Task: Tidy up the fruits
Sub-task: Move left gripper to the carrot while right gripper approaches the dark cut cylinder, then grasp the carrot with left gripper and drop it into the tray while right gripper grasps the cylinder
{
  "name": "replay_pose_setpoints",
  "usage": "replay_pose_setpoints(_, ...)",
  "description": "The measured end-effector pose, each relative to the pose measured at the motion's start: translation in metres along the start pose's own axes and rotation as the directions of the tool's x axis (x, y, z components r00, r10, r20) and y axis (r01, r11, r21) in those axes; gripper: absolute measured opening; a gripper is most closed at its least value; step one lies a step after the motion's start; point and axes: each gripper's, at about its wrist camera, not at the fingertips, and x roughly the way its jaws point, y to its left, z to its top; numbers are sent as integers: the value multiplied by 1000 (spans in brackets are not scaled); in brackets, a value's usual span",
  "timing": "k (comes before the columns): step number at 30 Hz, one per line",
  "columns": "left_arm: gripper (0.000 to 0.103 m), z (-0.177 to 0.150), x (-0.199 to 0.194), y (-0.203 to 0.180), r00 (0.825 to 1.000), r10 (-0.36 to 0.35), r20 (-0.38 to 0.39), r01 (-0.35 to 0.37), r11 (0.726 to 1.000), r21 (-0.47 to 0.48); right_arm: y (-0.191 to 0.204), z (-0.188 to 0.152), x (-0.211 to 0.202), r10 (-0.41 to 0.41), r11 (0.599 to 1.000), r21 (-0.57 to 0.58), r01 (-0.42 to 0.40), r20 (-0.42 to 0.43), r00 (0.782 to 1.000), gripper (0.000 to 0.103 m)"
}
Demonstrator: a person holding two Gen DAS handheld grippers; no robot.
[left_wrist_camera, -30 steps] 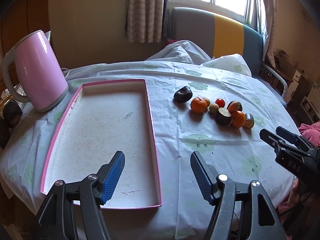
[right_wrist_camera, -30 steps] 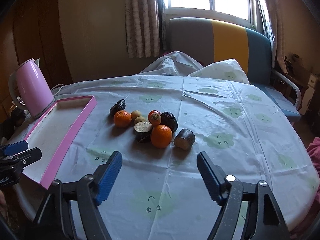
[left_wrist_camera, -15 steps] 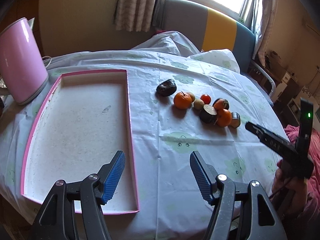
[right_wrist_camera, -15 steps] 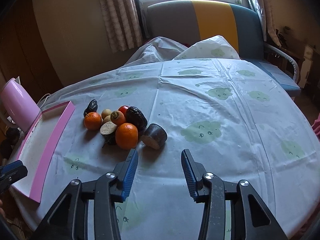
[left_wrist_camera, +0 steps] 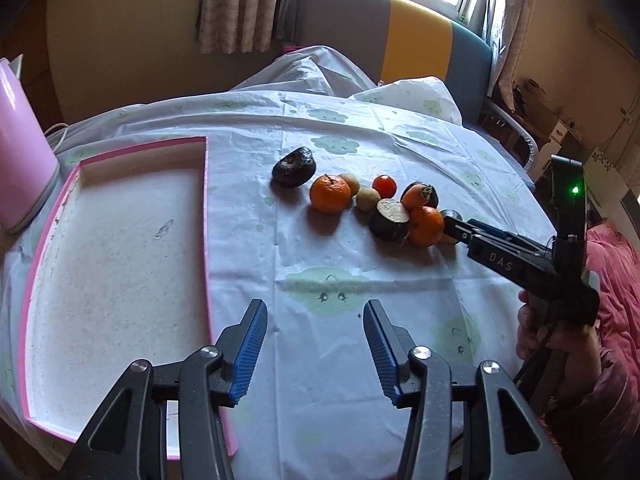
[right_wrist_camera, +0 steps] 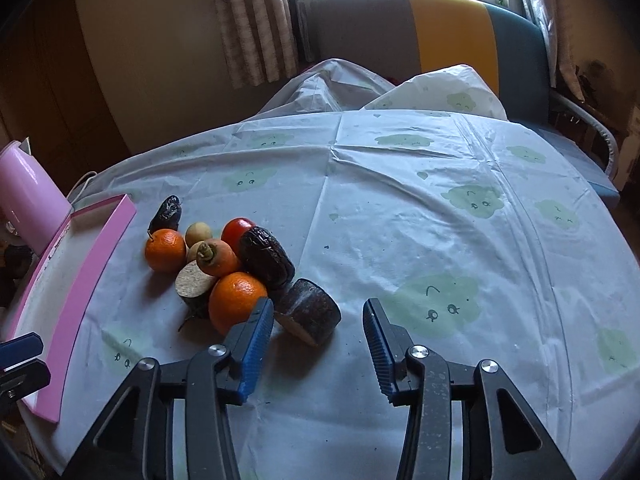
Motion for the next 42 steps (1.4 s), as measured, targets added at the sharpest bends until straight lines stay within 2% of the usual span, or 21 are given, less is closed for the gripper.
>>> replay_pose_setpoints(3, 51, 6, 7, -2, 999, -30, -19, 29, 999, -22, 0, 0, -2, 13, 1000, 2, -13, 18, 1000, 35)
replay_pose_setpoints(9, 45, 19, 19, -18, 998, -50, -25, 50, 999, 15, -13, -6, -11, -115, 993, 22, 113, 68, 991, 35)
replay_pose_setpoints(12, 37, 23, 28, -32, 997, -74, -34, 75, 996, 50, -17, -8, -12, -98, 995, 25, 96, 71, 993, 36)
replay_pose_setpoints(18, 26, 32, 44, -62, 978, -201, -56, 206, 973, 107, -26, -9, -13, -68, 996, 62, 63, 83, 994, 36)
replay_pose_setpoints(22, 25, 52, 53, -75, 978, -205, -31, 207, 966, 156, -31, -9, -13, -53, 995, 87, 46, 86, 995, 36)
replay_pose_setpoints(25, 28, 68, 63, -81, 987, -158, -9, 157, 971, 181, -31, -9, -13, -45, 995, 88, 37, 85, 995, 36)
replay_pose_setpoints(27, 34, 76, 75, -86, 990, -139, -23, 140, 972, 189, -31, -10, -12, -42, 995, 91, 34, 84, 996, 36)
replay_pose_setpoints(32, 34, 82, 97, -91, 994, -104, -37, 109, 975, 193, -35, -11, -12, -29, 994, 104, 20, 85, 996, 36)
replay_pose_setpoints(34, 33, 82, 102, -89, 992, -120, -33, 124, 978, 169, -35, -10, -11, -27, 994, 105, 18, 85, 996, 36)
replay_pose_setpoints(35, 24, 82, 102, -87, 991, -129, -23, 131, 978, 162, -35, -10, -11, -26, 994, 106, 17, 83, 996, 37)
replay_pose_setpoints(36, 23, 81, 100, -86, 991, -131, -12, 131, 978, 161, -35, -11, -10, -25, 994, 106, 16, 81, 996, 37)
replay_pose_setpoints(42, 23, 75, 74, -79, 986, -160, 41, 152, 977, 152, -35, -11, -9, -19, 994, 108, 11, 73, 997, 37)
